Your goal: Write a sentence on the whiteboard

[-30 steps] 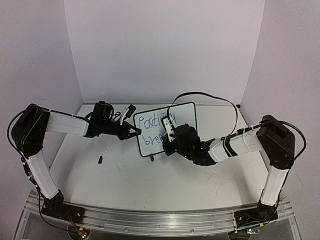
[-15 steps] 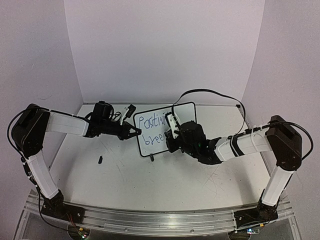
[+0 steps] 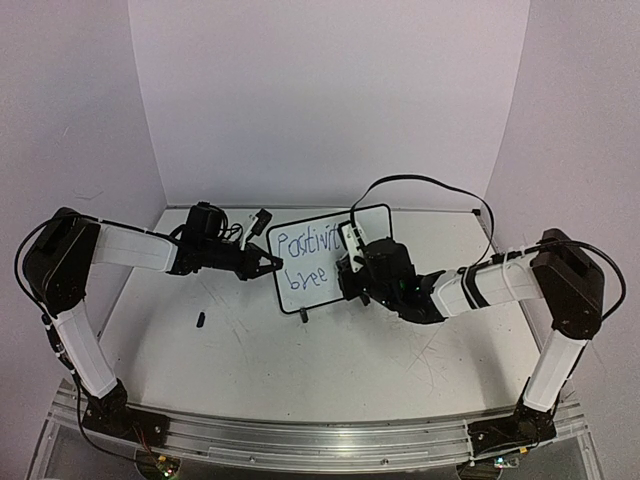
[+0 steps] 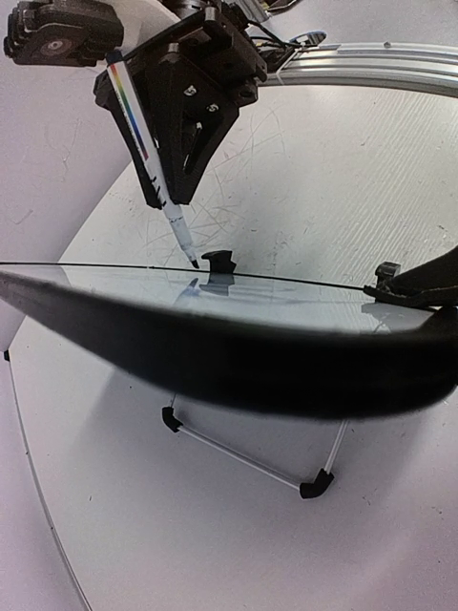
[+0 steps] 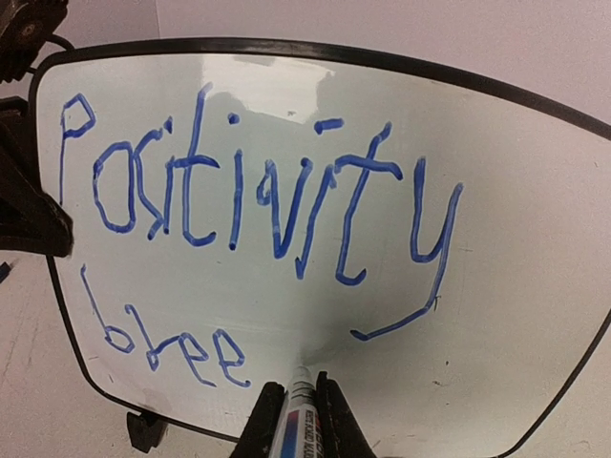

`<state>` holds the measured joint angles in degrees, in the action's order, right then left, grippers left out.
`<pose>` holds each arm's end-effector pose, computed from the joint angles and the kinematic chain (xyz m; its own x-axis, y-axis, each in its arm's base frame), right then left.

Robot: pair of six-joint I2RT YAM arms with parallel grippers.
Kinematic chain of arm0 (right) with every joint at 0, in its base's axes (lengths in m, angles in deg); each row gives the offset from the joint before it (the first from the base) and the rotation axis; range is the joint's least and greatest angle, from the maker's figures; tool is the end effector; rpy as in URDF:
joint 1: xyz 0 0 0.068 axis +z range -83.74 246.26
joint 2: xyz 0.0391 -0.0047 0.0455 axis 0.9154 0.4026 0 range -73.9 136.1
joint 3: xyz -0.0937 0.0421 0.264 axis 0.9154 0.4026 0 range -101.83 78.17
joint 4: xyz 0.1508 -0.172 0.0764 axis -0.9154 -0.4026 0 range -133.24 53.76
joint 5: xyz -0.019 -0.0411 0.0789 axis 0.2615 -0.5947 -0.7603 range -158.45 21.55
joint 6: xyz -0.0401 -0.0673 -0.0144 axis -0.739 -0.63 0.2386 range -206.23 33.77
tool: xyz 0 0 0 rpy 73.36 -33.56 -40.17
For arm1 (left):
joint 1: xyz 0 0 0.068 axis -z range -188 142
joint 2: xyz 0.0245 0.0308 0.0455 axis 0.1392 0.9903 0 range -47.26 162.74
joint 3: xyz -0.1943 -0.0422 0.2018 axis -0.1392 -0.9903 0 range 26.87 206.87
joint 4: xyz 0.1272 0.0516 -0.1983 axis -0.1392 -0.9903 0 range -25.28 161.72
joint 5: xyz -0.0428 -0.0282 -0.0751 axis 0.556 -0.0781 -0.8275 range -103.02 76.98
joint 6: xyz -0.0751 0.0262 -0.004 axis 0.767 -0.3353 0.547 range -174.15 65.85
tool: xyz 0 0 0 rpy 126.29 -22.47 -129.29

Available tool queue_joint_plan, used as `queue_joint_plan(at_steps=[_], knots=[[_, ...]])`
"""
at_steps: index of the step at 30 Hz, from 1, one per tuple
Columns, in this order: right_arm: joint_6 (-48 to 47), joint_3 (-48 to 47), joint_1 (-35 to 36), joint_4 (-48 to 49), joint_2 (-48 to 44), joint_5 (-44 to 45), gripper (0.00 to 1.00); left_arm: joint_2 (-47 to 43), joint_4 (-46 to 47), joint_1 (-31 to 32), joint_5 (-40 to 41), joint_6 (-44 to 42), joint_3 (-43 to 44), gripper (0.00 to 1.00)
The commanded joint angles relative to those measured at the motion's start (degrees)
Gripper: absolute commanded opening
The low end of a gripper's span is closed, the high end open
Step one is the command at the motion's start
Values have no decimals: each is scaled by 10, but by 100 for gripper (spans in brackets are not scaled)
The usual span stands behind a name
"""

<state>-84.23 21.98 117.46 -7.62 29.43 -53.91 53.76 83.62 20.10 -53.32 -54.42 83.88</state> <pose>0.2718 0.3105 0.2135 -0.2199 -0.2199 -0.9504 -0.5979 0.8002 -0.0468 0.3159 -0.2189 0.2042 -0.4647 0.2523 -0.8487 0.8448 0.4136 -0.3396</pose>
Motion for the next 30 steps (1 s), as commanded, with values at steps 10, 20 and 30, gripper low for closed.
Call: queue_joint_plan(at_steps=[10, 20, 30], knots=[[-3, -43, 2, 11, 32, 0, 0, 15, -37, -15, 143, -47, 13, 0], [9, -31, 14, 0, 37, -15, 0, 17, -37, -15, 142, -47, 13, 0], [20, -17, 15, -13, 37, -8, 0, 16, -37, -14, 143, -47, 12, 0]])
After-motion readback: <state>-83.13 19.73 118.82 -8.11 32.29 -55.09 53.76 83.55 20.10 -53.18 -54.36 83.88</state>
